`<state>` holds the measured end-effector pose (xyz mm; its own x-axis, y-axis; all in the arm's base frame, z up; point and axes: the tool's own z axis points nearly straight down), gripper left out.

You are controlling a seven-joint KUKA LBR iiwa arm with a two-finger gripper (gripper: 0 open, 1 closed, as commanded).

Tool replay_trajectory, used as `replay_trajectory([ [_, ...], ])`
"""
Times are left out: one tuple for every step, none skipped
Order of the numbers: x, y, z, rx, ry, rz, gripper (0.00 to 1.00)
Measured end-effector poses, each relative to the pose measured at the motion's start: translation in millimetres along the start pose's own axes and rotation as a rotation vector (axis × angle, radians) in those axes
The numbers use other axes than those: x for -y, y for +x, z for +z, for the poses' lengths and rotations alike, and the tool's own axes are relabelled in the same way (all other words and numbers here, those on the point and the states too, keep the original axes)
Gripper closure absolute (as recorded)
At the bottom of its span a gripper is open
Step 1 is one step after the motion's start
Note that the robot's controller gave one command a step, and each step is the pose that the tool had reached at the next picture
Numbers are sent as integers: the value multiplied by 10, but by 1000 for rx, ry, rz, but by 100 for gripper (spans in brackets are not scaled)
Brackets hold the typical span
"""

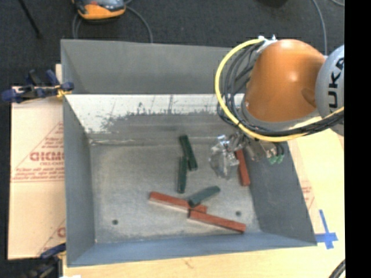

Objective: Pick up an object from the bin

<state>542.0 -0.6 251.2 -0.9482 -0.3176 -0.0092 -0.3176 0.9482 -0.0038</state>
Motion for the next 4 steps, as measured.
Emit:
replay_trajectory([
  [-5,12,25,-5,-2,0,100],
  [214,364,906,-13,-4,229,0],
  [214,356,885,-9,-3,227,0],
  [278,352,1161,0,0,26,0],
])
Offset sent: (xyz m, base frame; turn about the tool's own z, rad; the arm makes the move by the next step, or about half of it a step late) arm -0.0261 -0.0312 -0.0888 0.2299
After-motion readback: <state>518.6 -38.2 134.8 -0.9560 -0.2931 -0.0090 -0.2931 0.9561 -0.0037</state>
